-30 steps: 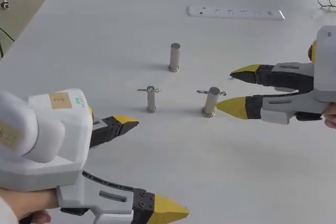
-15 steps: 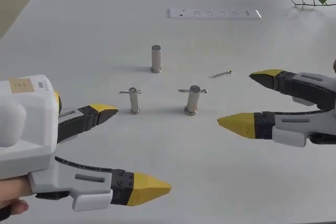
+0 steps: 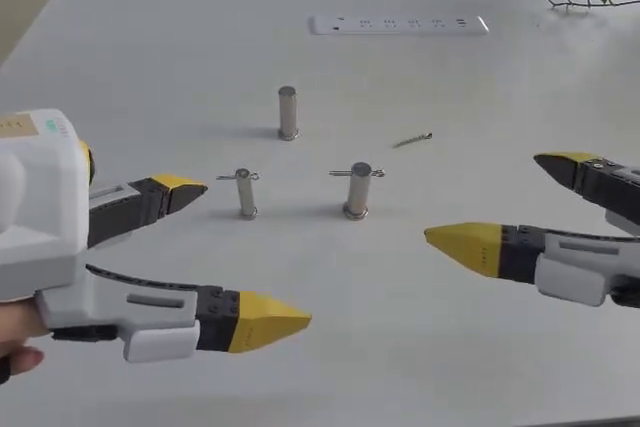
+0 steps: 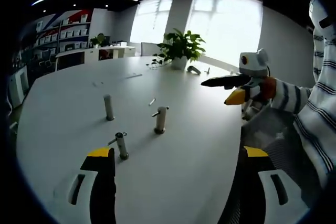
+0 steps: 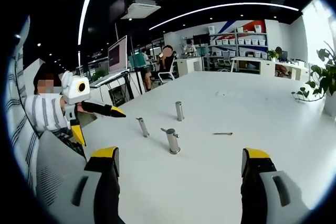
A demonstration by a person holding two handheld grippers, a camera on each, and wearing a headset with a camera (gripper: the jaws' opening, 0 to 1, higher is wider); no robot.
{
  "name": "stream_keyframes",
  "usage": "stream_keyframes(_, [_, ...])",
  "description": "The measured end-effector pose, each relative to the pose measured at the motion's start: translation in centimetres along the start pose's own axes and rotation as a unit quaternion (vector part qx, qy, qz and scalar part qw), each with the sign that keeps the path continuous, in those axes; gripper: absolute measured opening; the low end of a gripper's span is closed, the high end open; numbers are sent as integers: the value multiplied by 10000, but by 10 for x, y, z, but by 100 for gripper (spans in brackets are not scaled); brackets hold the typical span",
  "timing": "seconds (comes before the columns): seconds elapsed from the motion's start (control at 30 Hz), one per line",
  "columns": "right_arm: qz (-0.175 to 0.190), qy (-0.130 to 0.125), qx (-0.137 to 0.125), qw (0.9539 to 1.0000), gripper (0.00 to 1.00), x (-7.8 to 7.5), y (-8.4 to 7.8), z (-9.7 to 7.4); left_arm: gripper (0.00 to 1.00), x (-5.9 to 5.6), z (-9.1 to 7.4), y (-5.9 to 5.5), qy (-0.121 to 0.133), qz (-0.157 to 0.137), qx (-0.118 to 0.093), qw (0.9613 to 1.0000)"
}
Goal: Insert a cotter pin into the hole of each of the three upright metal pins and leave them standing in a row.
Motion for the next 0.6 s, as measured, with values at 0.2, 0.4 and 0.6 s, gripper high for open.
stream_keyframes(0.2, [183,-59,63,9998,98,0,-2,-6,99,17,4,19,108,203,-60,9997])
stream_keyframes(0.4, [255,-54,144,9996,98,2,-6,-9,99,34,13,42,214,599,28,9980])
stream_keyframes(0.6, [386,-62,143,9991,97,0,-10,-16,89,57,21,69,222,565,-196,9980])
Point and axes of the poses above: the centre of the closed fingertips' face, and the gripper's own axes: z roughly forward along the fingers, x roughly to its left, y roughly out of its top, the point moved 10 cm from there along -z, roughly backward along the fingers, and after that the axes turned 11 degrees about x, right-handed, at the moved point
